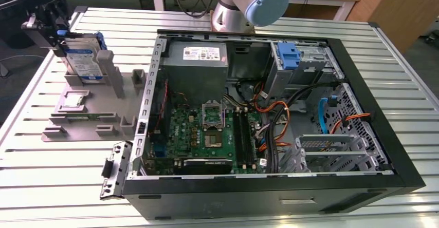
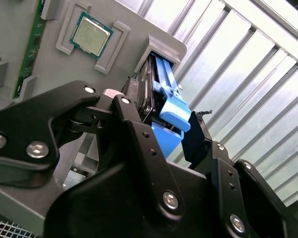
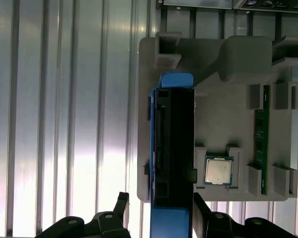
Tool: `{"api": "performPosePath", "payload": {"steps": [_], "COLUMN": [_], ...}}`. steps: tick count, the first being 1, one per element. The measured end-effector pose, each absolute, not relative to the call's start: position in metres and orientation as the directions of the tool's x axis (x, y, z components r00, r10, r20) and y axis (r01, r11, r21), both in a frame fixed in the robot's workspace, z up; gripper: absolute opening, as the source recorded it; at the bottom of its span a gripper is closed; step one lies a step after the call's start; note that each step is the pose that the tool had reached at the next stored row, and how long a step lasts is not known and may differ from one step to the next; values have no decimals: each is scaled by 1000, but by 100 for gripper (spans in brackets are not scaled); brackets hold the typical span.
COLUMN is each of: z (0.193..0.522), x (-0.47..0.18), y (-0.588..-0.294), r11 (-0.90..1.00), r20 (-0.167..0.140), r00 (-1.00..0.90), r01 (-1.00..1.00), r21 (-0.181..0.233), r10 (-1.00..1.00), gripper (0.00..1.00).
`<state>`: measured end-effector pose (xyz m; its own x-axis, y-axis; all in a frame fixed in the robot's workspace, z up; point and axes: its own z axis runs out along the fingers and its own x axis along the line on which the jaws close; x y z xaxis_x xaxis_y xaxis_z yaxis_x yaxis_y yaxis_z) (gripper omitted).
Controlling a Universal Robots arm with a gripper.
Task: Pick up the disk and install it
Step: 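Pick up the disk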
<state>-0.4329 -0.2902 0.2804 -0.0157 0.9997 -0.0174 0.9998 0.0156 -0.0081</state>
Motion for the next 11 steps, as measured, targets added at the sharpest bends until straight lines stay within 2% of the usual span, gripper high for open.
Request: {"api": "performPosePath", "payload": {"steps": [5,11], "z": [283,283], "x": [-433,-433], "y": [-290,-290], "r11": [16,16], "r20": [-18,-18], "r00": [-16,-16], "r01": [1000,1000], "r21": [9,9], "r10": [1000,1000], "gripper": [60,60]}}
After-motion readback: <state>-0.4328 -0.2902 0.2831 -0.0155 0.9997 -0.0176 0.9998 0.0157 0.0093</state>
